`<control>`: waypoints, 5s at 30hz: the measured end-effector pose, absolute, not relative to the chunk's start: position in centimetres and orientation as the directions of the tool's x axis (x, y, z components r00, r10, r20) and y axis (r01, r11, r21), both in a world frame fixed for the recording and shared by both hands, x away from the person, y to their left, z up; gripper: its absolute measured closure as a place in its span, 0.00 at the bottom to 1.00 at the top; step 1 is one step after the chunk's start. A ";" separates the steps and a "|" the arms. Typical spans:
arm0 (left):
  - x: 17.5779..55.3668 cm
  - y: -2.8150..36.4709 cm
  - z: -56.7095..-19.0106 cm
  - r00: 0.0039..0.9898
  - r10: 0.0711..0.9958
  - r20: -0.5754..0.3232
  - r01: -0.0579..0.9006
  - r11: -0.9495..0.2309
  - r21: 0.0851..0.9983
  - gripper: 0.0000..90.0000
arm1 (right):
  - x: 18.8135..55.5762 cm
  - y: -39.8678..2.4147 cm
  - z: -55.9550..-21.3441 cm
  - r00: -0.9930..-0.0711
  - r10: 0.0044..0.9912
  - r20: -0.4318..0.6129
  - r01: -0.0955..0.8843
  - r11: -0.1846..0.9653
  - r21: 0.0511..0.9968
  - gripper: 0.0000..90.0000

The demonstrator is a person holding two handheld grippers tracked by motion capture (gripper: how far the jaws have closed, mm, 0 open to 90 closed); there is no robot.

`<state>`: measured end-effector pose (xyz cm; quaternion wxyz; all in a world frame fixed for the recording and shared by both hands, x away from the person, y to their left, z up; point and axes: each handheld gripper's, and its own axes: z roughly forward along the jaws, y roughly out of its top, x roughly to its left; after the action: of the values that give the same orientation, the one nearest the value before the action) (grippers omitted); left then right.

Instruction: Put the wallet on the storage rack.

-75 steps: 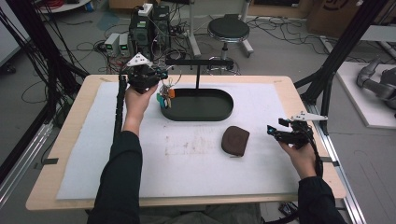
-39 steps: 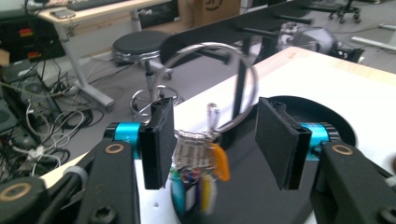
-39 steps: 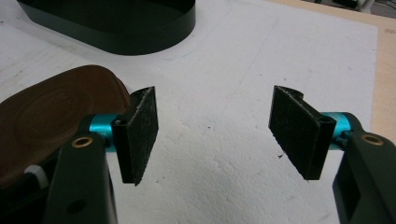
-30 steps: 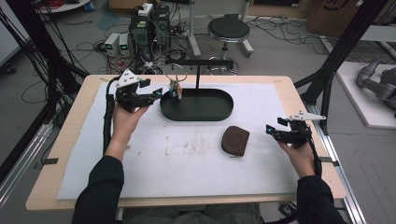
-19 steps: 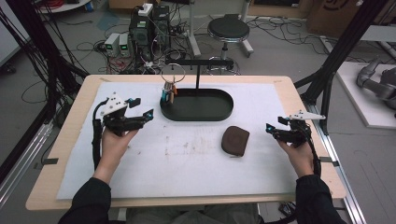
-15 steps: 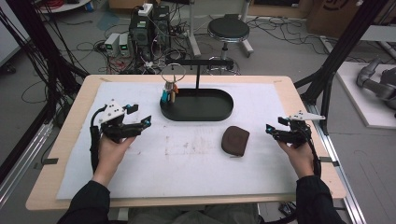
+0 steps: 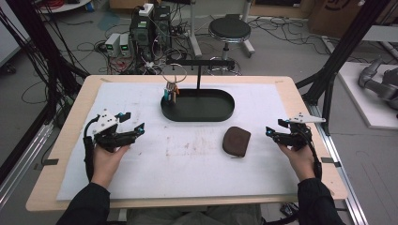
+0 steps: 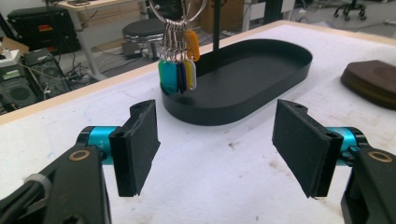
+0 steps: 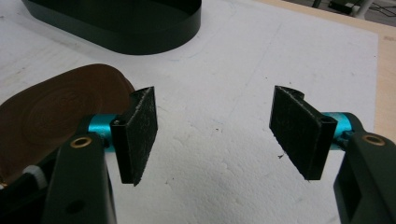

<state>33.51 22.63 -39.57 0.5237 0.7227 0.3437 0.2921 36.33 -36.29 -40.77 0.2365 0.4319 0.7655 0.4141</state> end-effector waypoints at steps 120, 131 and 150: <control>33.4 16.2 -40.3 0.769 0.639 0.023 0.180 -0.252 0.951 0.35 | 37.1 -27.7 -38.7 -0.792 0.567 0.228 0.441 0.271 0.856 0.97; 34.2 12.8 -41.3 0.867 0.485 -0.113 0.226 -0.182 0.957 0.36 | 35.6 -25.6 -37.2 -0.847 0.503 0.174 0.348 0.277 0.896 0.97; 34.9 8.8 -42.9 0.924 0.266 -0.274 0.321 -0.156 0.934 0.35 | 33.5 -22.7 -34.9 -0.897 0.419 0.145 0.270 0.257 0.928 0.97</control>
<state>34.87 8.76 -42.85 0.6202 0.7599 0.1934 -0.0221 33.54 -22.65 -34.94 0.0654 0.2178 0.7900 0.5694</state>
